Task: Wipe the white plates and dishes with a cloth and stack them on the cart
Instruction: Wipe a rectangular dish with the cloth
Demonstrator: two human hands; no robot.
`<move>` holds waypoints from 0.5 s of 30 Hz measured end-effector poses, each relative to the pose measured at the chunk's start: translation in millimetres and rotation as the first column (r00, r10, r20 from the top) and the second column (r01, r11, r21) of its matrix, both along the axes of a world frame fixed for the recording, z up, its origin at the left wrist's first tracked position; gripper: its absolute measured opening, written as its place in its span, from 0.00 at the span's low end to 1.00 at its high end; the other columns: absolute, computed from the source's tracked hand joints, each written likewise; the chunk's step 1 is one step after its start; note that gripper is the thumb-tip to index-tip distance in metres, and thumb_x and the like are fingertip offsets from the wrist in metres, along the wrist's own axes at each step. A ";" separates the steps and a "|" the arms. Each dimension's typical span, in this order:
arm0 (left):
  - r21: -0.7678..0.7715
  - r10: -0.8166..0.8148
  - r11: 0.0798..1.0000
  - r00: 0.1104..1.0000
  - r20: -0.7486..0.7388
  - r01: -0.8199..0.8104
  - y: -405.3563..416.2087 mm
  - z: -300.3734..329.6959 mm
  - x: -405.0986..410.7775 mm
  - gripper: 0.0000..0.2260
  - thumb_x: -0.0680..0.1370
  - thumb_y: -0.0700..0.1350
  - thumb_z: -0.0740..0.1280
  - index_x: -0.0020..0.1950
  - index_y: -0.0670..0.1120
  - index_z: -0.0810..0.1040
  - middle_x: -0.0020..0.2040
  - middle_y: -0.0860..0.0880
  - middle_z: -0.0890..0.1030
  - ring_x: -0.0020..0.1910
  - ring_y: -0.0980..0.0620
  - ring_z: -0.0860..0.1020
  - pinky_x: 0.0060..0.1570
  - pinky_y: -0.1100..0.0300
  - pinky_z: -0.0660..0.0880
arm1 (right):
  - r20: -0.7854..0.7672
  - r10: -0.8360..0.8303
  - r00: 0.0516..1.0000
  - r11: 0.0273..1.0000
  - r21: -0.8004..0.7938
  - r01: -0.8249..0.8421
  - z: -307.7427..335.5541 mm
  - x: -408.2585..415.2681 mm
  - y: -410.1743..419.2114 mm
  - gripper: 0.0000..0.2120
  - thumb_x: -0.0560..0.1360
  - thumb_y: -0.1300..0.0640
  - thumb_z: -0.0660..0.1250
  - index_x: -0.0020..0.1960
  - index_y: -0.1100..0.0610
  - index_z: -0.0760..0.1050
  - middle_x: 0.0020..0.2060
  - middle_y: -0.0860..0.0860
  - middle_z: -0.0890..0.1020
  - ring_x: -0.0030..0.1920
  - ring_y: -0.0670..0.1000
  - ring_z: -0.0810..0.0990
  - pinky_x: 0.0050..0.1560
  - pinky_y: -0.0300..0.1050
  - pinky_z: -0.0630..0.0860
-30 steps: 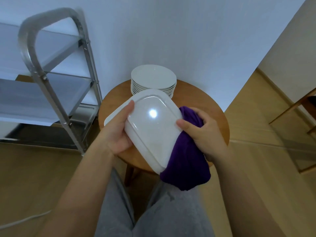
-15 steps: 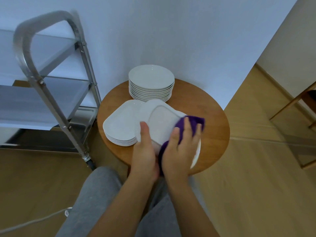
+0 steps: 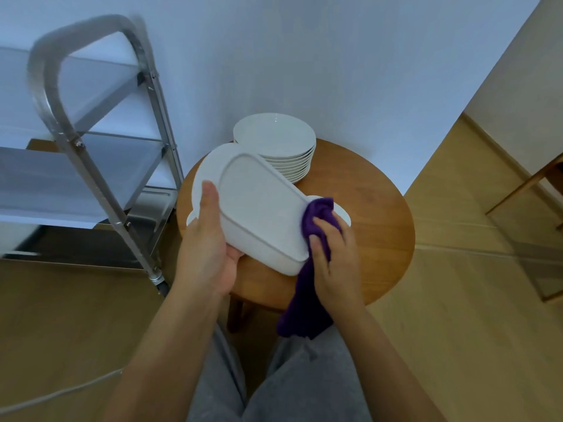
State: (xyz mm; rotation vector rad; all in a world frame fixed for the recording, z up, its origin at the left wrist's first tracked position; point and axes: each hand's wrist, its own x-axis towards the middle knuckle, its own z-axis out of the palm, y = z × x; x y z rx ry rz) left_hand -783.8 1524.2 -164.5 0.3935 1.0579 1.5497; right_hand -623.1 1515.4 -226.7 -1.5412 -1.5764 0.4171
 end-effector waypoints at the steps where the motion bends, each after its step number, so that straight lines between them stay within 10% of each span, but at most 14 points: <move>1: 0.013 -0.021 1.000 0.997 -0.073 0.022 1.1 1.8 0.4 0.09 0.75 0.58 0.63 0.50 0.54 0.73 0.45 0.53 0.83 0.43 0.54 0.83 0.40 0.56 0.81 | -0.019 -0.041 0.999 0.999 -0.015 0.041 0.0 3.2 3.7 0.14 0.80 0.56 0.60 0.64 0.54 0.72 0.65 0.51 0.71 0.61 0.46 0.69 0.54 0.21 0.61; 8: 0.224 0.049 0.967 0.777 -0.628 0.119 4.6 15.2 -0.5 0.14 0.66 0.66 0.57 0.42 0.58 0.71 0.31 0.61 0.80 0.35 0.70 0.78 0.26 0.74 0.72 | -0.374 -0.294 0.880 0.952 -0.030 0.305 9.6 11.6 20.0 0.08 0.80 0.50 0.59 0.58 0.47 0.73 0.57 0.47 0.76 0.54 0.41 0.74 0.53 0.34 0.72; 11: 0.280 0.124 0.921 0.477 -0.870 0.272 7.5 7.7 -6.4 0.16 0.69 0.64 0.57 0.47 0.57 0.75 0.40 0.58 0.80 0.34 0.60 0.79 0.32 0.68 0.75 | -0.453 -0.323 0.831 0.938 -0.038 0.344 15.7 18.0 24.5 0.13 0.79 0.49 0.59 0.61 0.52 0.74 0.55 0.50 0.79 0.54 0.47 0.77 0.53 0.44 0.77; 15: 0.071 0.148 0.836 -0.099 -0.984 0.545 31.5 -17.4 -21.5 0.21 0.76 0.55 0.59 0.68 0.50 0.68 0.62 0.43 0.78 0.58 0.44 0.78 0.58 0.50 0.72 | -0.445 -0.325 0.834 0.939 -0.049 0.340 17.1 20.3 30.6 0.15 0.79 0.48 0.58 0.61 0.53 0.74 0.53 0.50 0.79 0.52 0.47 0.78 0.47 0.39 0.76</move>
